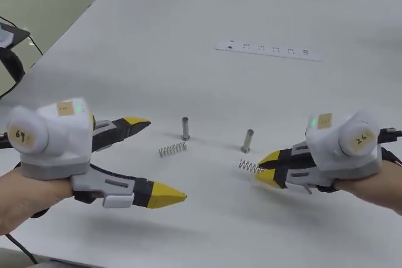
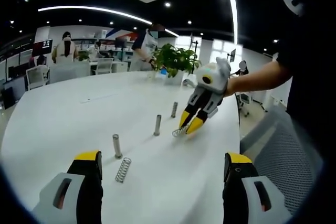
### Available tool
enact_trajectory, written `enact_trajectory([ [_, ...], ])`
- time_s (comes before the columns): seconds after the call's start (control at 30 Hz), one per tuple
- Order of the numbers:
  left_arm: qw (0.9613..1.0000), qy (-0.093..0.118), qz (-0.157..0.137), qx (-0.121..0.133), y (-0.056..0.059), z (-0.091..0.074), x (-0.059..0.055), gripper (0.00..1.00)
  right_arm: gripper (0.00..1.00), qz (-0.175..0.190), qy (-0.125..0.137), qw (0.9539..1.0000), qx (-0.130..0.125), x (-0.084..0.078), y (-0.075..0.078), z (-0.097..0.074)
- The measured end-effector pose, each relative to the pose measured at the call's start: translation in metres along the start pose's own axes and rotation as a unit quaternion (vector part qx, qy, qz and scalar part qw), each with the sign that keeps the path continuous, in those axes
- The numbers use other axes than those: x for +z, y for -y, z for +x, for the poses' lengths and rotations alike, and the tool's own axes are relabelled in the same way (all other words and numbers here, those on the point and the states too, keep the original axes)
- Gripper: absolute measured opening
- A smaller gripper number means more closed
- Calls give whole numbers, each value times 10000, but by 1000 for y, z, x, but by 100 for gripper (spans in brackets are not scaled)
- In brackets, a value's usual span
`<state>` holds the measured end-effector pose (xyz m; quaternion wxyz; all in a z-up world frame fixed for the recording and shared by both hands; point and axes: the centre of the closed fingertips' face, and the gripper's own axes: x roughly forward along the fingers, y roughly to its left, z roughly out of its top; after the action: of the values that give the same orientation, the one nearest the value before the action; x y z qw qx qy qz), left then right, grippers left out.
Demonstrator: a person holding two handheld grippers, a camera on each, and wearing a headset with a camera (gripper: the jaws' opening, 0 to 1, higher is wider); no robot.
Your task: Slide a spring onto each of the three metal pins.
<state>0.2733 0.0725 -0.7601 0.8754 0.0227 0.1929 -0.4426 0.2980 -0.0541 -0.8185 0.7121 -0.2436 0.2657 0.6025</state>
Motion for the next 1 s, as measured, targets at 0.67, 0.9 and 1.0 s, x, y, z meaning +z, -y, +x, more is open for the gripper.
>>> enact_trajectory([
  [0.67,9957,-188,259,-872,38,43,8,79,8,-473,12,9987,170,10,-16,-14],
  [0.9,9935,-207,352,-1065,47,65,14,74,8,-679,51,9974,247,14,-25,-15],
  [1.0,9919,-246,407,-1177,53,71,13,72,8,-728,69,9970,271,15,-27,-14],
])
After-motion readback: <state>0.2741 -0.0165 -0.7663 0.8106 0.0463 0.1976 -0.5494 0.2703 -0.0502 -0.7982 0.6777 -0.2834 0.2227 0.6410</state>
